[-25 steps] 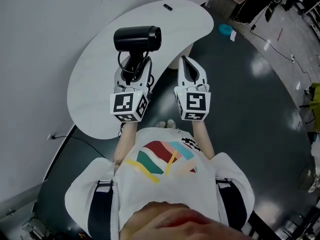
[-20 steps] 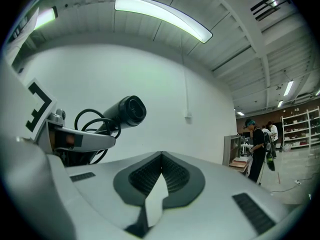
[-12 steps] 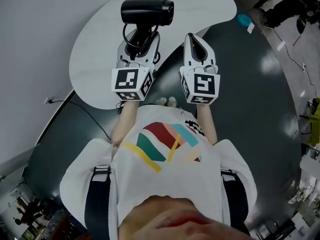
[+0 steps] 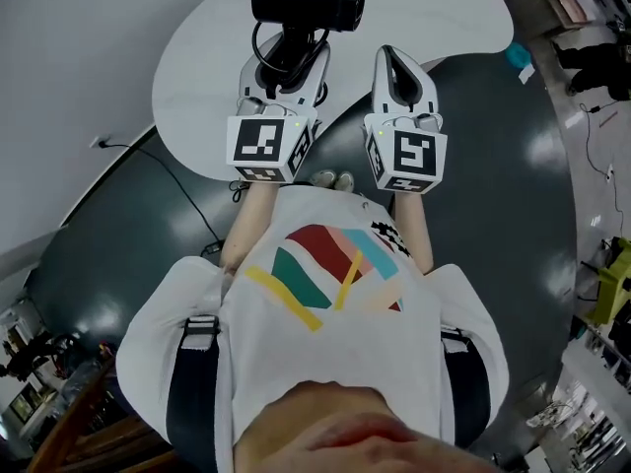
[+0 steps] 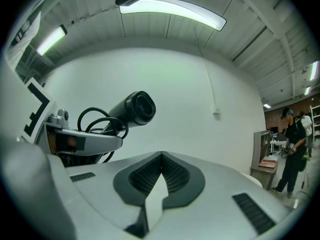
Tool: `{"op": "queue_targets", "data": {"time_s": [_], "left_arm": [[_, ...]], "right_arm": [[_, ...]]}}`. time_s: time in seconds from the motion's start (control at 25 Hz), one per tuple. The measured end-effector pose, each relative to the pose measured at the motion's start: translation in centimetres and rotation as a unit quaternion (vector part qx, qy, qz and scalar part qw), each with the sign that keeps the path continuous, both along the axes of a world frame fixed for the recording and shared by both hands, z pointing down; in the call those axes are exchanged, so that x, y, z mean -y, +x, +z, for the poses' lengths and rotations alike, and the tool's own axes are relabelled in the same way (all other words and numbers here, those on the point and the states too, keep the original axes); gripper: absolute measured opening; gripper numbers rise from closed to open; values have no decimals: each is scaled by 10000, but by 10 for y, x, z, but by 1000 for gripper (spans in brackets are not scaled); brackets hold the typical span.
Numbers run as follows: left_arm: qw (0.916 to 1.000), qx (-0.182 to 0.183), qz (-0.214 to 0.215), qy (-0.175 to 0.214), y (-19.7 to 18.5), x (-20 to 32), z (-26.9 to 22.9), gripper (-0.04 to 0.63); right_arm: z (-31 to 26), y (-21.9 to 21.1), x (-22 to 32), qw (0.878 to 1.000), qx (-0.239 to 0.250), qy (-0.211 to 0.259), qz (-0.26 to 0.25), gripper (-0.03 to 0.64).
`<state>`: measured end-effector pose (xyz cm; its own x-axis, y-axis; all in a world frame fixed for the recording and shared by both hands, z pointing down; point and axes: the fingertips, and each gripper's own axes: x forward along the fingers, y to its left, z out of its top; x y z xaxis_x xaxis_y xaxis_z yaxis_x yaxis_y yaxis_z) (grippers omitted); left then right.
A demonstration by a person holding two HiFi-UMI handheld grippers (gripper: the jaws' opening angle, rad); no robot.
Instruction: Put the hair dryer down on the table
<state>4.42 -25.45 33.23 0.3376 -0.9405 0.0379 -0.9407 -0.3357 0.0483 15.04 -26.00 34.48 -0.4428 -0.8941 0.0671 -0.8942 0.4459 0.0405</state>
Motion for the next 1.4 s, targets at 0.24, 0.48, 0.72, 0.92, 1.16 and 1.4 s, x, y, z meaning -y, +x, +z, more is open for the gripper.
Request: {"op": "queue_targets", "data": {"time_s": [0.24, 0.48, 0.72, 0.92, 1.16, 1.4], "left_arm": [[9994, -4, -333, 13, -62, -3, -10, 218], [9987, 22, -515, 18, -77, -2, -11, 218], [9978, 69, -658, -37, -95, -3, -9, 218], [9967, 123, -772, -201, -109, 3, 1, 218], [9944, 236, -903, -492, -121, 14, 20, 218], [9912, 335, -923, -893, -136, 30, 41, 218]], "right_arm": [[-11, -61, 3, 9995, -23, -11, -306, 11], [-12, -73, 5, 9989, -22, -29, -469, 9], [-12, -81, 0, 9988, 0, -87, -479, 11], [-7, -85, -2, 9989, -44, -144, -444, 11], [-2, -88, -7, 9987, -101, -219, -459, 9], [1, -94, -14, 9985, -153, -292, -447, 11]]}}
